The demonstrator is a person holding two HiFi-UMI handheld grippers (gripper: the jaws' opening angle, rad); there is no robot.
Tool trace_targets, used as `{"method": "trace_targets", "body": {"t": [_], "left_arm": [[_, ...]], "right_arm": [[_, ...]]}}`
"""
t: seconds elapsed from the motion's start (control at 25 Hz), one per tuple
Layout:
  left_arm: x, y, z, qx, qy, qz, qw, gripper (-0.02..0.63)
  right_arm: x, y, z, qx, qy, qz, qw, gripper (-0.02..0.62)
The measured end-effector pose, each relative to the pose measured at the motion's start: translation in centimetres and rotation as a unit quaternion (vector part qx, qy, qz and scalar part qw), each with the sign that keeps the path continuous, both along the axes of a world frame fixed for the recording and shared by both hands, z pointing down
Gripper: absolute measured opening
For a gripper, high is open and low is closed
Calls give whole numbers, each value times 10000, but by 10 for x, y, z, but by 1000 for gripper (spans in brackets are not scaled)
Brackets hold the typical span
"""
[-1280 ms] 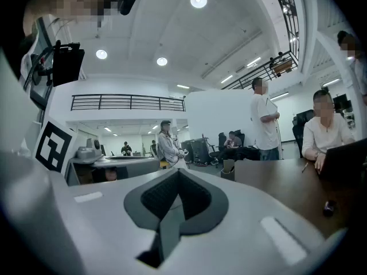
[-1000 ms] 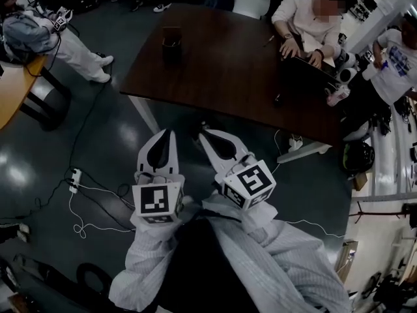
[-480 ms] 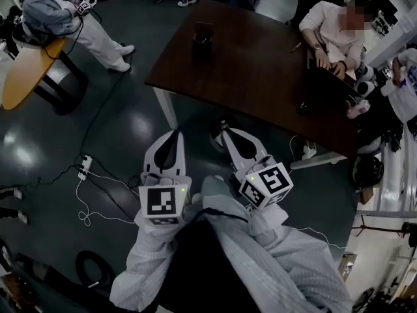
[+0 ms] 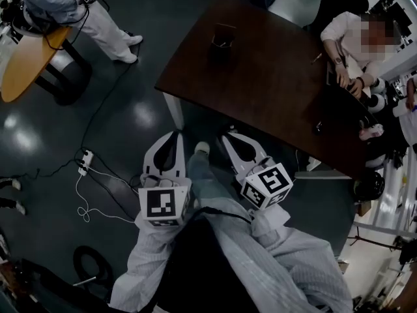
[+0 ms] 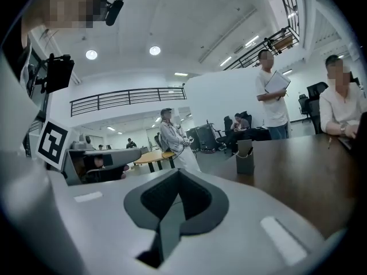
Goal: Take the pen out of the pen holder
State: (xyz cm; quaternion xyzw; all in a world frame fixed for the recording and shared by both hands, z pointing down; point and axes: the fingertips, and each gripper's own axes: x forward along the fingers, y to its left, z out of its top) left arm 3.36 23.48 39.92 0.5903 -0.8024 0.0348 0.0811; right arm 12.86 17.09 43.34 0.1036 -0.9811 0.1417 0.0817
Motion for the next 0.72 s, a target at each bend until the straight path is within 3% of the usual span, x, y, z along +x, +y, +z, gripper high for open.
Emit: {"method": "trace_targets", "body": {"t": [0.24,0.44,0.72], "left_arm": [[-69,-93,-2,-34,-67,35,10000,5],[-115,-182,-11,-31,-214,315,9993,5],[-143,-290,-15,-92,-254,811,9963,5]], "right_arm": [[-68,-85,2,-21,8,-51,10000,2],[-109,-170,-1,-40,88,121,9999,3],[-145,-263,-9,-15,52,354,9994,2]]}}
